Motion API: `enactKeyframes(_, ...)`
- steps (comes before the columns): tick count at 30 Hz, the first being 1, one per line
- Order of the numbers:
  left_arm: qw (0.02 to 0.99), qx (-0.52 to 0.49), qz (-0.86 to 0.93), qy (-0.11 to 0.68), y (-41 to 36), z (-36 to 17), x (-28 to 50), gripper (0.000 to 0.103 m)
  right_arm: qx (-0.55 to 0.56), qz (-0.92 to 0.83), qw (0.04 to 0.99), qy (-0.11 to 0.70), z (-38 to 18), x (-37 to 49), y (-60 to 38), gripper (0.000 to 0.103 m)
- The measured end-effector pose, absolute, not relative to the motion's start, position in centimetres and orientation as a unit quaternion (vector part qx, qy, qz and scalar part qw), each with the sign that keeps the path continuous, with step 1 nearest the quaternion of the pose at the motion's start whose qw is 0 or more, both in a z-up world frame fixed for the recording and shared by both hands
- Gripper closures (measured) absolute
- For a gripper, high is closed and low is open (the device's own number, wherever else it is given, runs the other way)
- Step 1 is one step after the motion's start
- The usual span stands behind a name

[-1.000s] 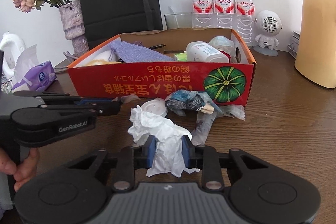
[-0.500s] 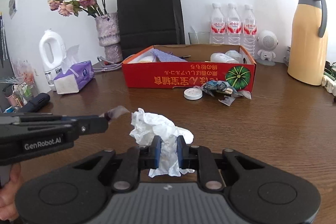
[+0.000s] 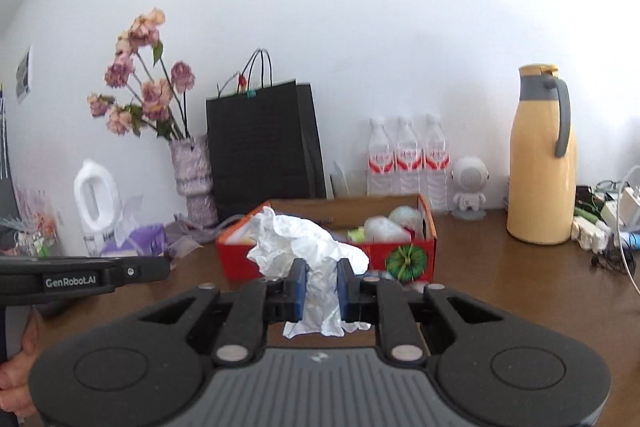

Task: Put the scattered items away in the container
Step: 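Carry the tissue with right tool into the box while left carries the scrap there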

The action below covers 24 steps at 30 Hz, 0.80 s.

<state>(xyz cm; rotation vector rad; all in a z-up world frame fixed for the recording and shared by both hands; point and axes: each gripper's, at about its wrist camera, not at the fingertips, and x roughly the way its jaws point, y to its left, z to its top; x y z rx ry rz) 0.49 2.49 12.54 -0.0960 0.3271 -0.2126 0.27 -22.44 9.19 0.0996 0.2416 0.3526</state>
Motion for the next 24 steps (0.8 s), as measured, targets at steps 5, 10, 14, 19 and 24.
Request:
enactKeyframes(5, 0.983, -0.055, -0.107, 0.142, 3.3, 17.7, 9.9, 0.094, 0.035, 0.178, 0.977, 0.111, 15.0, 8.6, -21.9, 0.088)
enactKeyframes(10, 0.973, -0.041, -0.111, 0.2, 3.3, 18.9, 21.0, 0.094, 0.023, 0.197, 0.962, 0.19, 18.3, 20.2, -20.0, 0.088)
enactKeyframes(14, 0.961, -0.014, -0.079, 0.266, 3.4, 16.1, 28.4, 0.094, -0.031, 0.198, 0.94, 0.277, 16.0, 27.7, -17.1, 0.088)
enactKeyframes(19, 0.942, 0.043, -0.059, 0.329, 4.1, 11.2, 33.9, 0.093, -0.101, 0.199, 0.907, 0.358, 11.3, 33.1, -14.2, 0.088)
enactKeyframes(24, 0.932, 0.068, -0.033, 0.355, 4.5, 8.0, 36.6, 0.092, -0.139, 0.21, 0.874, 0.416, 7.1, 36.4, -11.9, 0.085)
